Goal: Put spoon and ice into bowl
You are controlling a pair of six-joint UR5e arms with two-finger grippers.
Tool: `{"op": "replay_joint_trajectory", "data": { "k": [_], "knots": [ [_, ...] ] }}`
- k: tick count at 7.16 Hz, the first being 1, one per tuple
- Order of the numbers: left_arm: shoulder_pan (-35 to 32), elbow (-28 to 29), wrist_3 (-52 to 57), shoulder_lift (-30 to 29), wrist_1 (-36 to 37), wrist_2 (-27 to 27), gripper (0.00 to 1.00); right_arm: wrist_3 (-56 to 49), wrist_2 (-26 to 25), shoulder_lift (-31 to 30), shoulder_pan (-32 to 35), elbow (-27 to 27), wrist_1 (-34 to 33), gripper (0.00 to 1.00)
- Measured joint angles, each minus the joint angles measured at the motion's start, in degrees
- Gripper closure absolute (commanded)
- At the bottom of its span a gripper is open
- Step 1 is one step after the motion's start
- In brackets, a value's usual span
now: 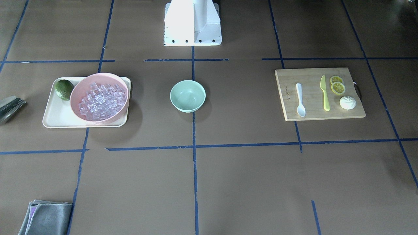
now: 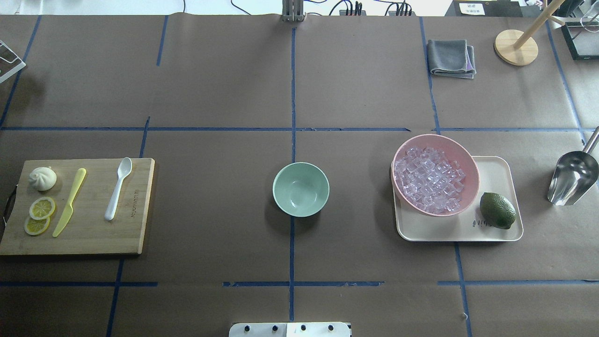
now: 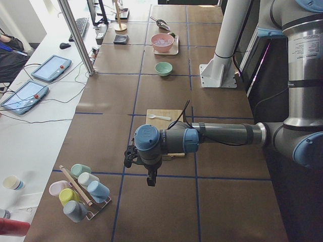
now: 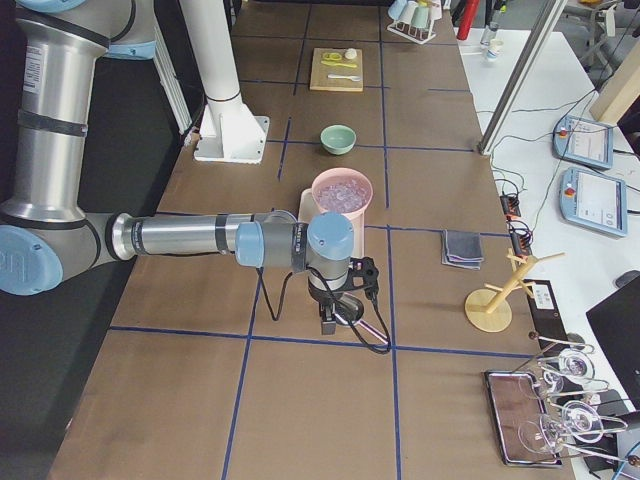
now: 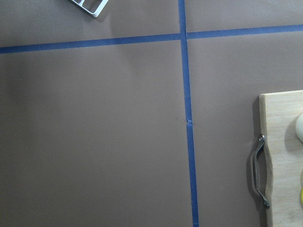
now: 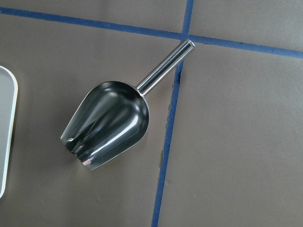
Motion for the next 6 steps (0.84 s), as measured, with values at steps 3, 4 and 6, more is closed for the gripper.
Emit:
{"op": "replay_joint_trajectory", "data": {
  "k": [3,4,6],
  "knots": [
    [0.2,0.0,0.1,-0.1,-0.2,0.0,0.00,0.0,0.1,0.0,0.0,-0.1,0.1,0.00],
    [0.5,0.2,0.0,-0.4,-1.2,0.0,0.00,0.1,0.1,0.0,0.0,-0.1,0.1,0.00],
    [1.1,0.9,-0.2,-2.8,-7.9,-0.2,0.00,0.1,0.2,0.0,-0.1,-0.1,0.1,0.00]
  ]
}}
